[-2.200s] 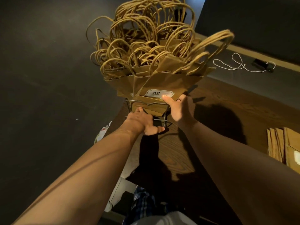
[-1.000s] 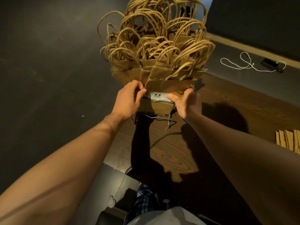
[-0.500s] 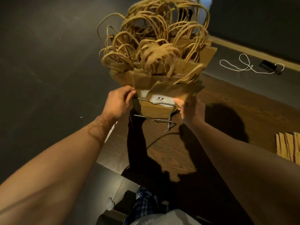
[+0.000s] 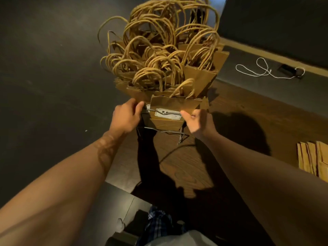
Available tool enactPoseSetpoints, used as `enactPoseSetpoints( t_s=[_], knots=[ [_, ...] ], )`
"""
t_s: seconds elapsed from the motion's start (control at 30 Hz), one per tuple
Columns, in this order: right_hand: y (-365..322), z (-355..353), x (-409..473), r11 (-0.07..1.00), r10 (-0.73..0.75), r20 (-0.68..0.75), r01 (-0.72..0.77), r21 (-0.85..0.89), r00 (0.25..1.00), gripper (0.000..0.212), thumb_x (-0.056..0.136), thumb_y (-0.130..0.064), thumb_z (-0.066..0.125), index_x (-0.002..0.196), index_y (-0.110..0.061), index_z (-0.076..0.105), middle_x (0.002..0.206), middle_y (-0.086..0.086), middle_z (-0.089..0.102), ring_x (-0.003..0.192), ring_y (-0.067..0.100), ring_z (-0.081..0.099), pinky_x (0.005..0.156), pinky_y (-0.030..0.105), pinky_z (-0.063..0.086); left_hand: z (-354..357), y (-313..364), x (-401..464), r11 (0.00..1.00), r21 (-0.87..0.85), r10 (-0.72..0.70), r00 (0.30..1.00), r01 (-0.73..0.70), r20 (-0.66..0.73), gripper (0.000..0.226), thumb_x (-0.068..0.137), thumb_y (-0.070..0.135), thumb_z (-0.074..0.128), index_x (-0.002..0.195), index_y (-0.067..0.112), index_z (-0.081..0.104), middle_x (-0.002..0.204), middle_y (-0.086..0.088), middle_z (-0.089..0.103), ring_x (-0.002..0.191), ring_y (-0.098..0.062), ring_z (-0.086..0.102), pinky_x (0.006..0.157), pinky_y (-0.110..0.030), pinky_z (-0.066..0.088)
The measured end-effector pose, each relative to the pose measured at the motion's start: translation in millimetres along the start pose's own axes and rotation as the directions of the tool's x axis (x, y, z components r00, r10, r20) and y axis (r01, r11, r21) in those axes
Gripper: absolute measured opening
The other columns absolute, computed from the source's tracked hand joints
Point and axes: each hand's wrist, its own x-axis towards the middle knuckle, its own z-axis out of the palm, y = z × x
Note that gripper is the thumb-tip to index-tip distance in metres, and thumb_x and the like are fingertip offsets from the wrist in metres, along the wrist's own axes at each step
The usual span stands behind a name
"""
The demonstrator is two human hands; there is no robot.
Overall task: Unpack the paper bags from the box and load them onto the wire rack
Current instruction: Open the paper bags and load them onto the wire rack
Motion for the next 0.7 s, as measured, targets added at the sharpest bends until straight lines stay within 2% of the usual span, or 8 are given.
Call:
enactPoseSetpoints(
  t_s=[0.07,0.13,0.2,0.27,0.33,0.43,0.57,0.7],
  knots=[
    [0.5,3.6,3.1,0.998,0.052,0.026,-0.051,-0.032,0.998,0.035,0.096,-0.044,0.055,0.085,-0.011,0.060,0.074,-0.003,0.056,0.069,0.010,0.055,0.053,0.020,0.034,0.3,3.2,-1.1,0.997,0.046,-0.056,0.998,0.054,0.036,0.044,0.102,0.050,0.039,0.102,0.013,0.063,0.098,-0.016,0.069,0.096,-0.041,0.062,0.081,-0.044,0.049],
    [-1.3,6.1,5.2,0.998,0.064,0.017,-0.064,-0.025,0.998,0.039,0.094,-0.048,0.057,0.100,-0.010,0.065,0.092,0.002,0.063,0.086,0.018,0.060,0.069,0.024,0.045,-2.1,10.0,-4.2,0.975,0.167,-0.154,0.987,0.143,0.054,0.056,0.099,0.060,0.034,0.109,0.016,0.067,0.105,-0.018,0.067,0.102,-0.043,0.061,0.086,-0.046,0.050],
    [-2.1,5.8,6.2,0.997,0.082,0.004,-0.082,0.012,0.997,0.042,0.089,-0.051,0.060,0.105,-0.013,0.066,0.102,0.004,0.066,0.096,0.023,0.062,0.084,0.035,0.052,-6.6,19.6,-9.0,0.936,0.306,-0.191,0.981,0.174,0.027,0.058,0.098,0.060,0.036,0.106,0.014,0.070,0.106,-0.019,0.066,0.102,-0.044,0.061,0.086,-0.045,0.049],
    [-2.8,-0.5,4.3,0.996,0.084,0.029,-0.085,0.026,0.996,0.031,0.092,-0.044,0.060,0.105,-0.016,0.064,0.100,0.001,0.064,0.092,0.020,0.062,0.079,0.031,0.050,-11.8,33.3,-14.7,0.925,0.362,-0.145,0.988,0.117,0.050,0.051,0.098,0.054,0.040,0.104,0.015,0.072,0.104,-0.019,0.067,0.099,-0.043,0.062,0.085,-0.044,0.050],
    [-3.1,-11.1,1.3,0.997,0.068,0.047,-0.068,0.018,0.997,0.024,0.096,-0.030,0.056,0.115,-0.017,0.062,0.100,-0.001,0.061,0.090,0.017,0.060,0.073,0.025,0.045,-12.4,48.3,-19.4,0.947,0.321,-0.057,0.986,0.003,0.159,0.040,0.098,0.046,0.045,0.103,0.017,0.072,0.097,-0.014,0.067,0.096,-0.039,0.063,0.083,-0.041,0.051],
    [1.6,-25.5,-0.3,0.997,0.069,0.030,-0.070,0.013,0.997,0.034,0.097,-0.022,0.052,0.130,-0.016,0.057,0.115,0.005,0.063,0.104,0.023,0.061,0.087,0.031,0.051,-2.5,70.9,-23.6,0.973,0.173,0.094,0.942,-0.156,0.321,0.032,0.096,0.041,0.048,0.092,0.022,0.073,0.085,-0.006,0.070,0.085,-0.028,0.066,0.076,-0.035,0.053],
    [24.9,-51.3,-5.4,0.986,0.131,-0.022,-0.127,0.110,0.991,0.031,0.092,-0.021,0.055,0.123,-0.018,0.060,0.113,0.012,0.066,0.100,0.030,0.066,0.091,0.046,0.055,32.6,118.6,-34.6,0.970,0.051,0.197,0.894,-0.236,0.403,0.040,0.097,0.042,0.049,0.060,0.026,0.055,0.072,-0.005,0.068,0.076,-0.025,0.065,0.072,-0.037,0.053],
    [65.3,-89.8,-17.2,0.964,0.219,-0.074,-0.203,0.172,0.973,0.026,0.090,-0.015,0.055,0.115,-0.013,0.061,0.106,0.013,0.065,0.102,0.036,0.064,0.093,0.047,0.053,80.9,166.5,-49.3,0.976,-0.011,0.196,0.854,-0.218,0.482,0.038,0.101,0.037,0.051,0.066,0.023,0.055,0.069,0.000,0.061,0.075,-0.019,0.060,0.071,-0.033,0.047]
  ],
)
